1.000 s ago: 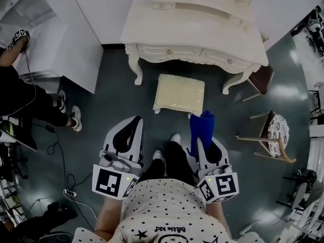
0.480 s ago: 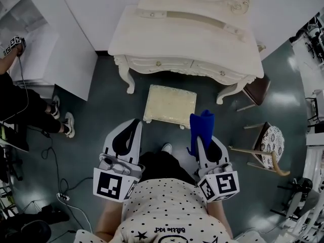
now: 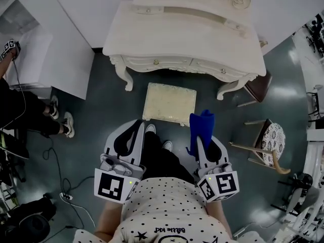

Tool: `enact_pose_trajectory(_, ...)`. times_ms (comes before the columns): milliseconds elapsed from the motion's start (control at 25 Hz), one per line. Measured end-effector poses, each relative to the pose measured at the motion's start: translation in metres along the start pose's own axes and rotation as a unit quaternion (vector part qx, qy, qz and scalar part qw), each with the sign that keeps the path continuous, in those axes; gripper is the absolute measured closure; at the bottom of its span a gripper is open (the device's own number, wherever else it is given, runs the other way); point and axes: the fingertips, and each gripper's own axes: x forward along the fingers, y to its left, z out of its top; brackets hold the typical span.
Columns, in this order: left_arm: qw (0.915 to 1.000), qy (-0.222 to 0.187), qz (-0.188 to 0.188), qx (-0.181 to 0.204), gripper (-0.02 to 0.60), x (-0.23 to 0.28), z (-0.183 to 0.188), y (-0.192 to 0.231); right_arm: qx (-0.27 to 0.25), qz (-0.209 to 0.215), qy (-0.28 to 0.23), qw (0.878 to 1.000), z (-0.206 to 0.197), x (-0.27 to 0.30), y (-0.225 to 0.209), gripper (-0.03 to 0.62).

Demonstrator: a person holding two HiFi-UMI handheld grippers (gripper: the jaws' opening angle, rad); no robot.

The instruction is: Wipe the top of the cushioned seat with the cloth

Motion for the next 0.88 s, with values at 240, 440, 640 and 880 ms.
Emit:
enact_pose_trajectory(240, 0.9996, 0.012, -0.024, -0.008, 0.583, 0.032, 0.002, 0.028, 0.012, -0.021, 0.005, 1.0, 0.011, 0.032, 0.0, 0.525)
enact_pose_trajectory(440, 0.9987, 0.022, -0.045, -0.006, 0.583, 0.057, 0.005, 0.055, 0.021, -0.041, 0.005, 0.999, 0.026, 0.06, 0.004, 0.525)
enact_pose_trajectory(640, 0.9975, 0.029, -0.063, -0.012, 0.583, 0.077, -0.005, 0.079, 0.028, -0.062, 0.006, 0.998, 0.027, 0.088, 0.005, 0.525)
enact_pose_trajectory(880, 0.9966, 0.037, -0.07, -0.02, 0.583, 0.089, -0.016, 0.095, 0.037, -0.071, 0.018, 0.997, 0.019, 0.106, 0.011, 0.525)
